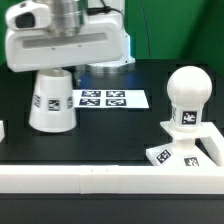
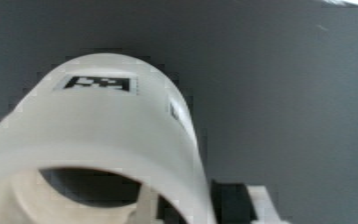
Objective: Assemble lamp
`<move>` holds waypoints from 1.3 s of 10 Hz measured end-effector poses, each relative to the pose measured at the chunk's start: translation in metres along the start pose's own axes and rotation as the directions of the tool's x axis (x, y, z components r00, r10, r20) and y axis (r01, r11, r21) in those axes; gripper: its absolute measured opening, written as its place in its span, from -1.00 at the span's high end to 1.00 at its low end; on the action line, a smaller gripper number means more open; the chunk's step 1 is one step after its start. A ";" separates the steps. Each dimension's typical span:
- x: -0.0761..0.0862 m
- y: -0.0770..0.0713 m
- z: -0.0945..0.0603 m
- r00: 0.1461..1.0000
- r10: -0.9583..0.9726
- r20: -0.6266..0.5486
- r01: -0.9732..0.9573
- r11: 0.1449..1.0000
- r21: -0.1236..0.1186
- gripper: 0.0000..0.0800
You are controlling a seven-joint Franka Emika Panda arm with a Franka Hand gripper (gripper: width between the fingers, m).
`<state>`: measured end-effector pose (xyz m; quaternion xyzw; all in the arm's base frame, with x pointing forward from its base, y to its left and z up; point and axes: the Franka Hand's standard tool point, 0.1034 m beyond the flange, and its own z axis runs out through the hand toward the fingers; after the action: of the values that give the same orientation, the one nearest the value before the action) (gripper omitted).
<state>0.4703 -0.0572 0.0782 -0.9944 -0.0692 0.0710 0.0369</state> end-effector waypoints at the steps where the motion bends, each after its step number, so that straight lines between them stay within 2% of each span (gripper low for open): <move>1: 0.012 -0.017 -0.009 0.999 0.042 0.011 -0.042 0.999 0.012 0.89; 3: 0.042 -0.043 -0.035 0.996 0.081 0.022 -0.082 0.996 0.027 0.89; 5: 0.065 -0.056 -0.064 0.993 0.114 0.027 -0.115 0.993 0.040 0.89; 6: 0.079 -0.060 -0.081 0.992 0.125 0.019 -0.126 0.991 0.050 0.89; 7: 0.088 -0.060 -0.090 0.991 0.129 0.020 -0.130 0.990 0.054 0.89; 12: 0.088 -0.060 -0.086 0.992 0.129 0.019 -0.129 0.990 0.053 0.89; 13: 0.086 -0.061 -0.087 0.991 0.132 0.029 -0.134 0.989 0.061 0.89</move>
Offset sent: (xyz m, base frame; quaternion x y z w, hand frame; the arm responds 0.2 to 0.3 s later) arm 0.0462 0.0410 0.0412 0.0503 -0.0246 0.0833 0.9950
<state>0.5594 0.0101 0.1579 -0.9942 -0.0010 0.0881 0.0622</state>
